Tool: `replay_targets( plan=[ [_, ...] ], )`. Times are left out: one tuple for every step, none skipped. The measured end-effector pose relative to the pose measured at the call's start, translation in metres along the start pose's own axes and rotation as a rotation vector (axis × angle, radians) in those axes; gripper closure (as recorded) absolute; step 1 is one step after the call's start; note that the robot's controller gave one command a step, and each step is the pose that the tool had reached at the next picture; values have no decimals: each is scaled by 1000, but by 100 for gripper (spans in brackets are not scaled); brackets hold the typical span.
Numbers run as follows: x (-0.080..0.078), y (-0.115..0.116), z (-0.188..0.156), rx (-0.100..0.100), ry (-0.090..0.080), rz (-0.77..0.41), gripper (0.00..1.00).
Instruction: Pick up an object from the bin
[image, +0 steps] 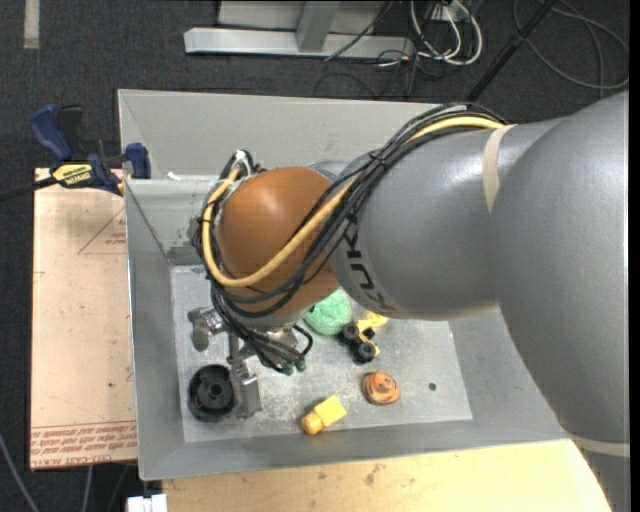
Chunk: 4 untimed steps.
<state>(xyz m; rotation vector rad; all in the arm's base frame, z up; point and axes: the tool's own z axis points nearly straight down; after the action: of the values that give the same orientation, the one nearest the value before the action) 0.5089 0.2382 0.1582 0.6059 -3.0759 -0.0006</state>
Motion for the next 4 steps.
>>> replay_targets(
  plan=[
    [-34,-2,13,1,-10,-238,0],
    [12,1,86,1,-10,-78,0],
    [4,12,91,3,-8,-720,100],
    [0,12,89,3,-9,-746,100]
  ],
)
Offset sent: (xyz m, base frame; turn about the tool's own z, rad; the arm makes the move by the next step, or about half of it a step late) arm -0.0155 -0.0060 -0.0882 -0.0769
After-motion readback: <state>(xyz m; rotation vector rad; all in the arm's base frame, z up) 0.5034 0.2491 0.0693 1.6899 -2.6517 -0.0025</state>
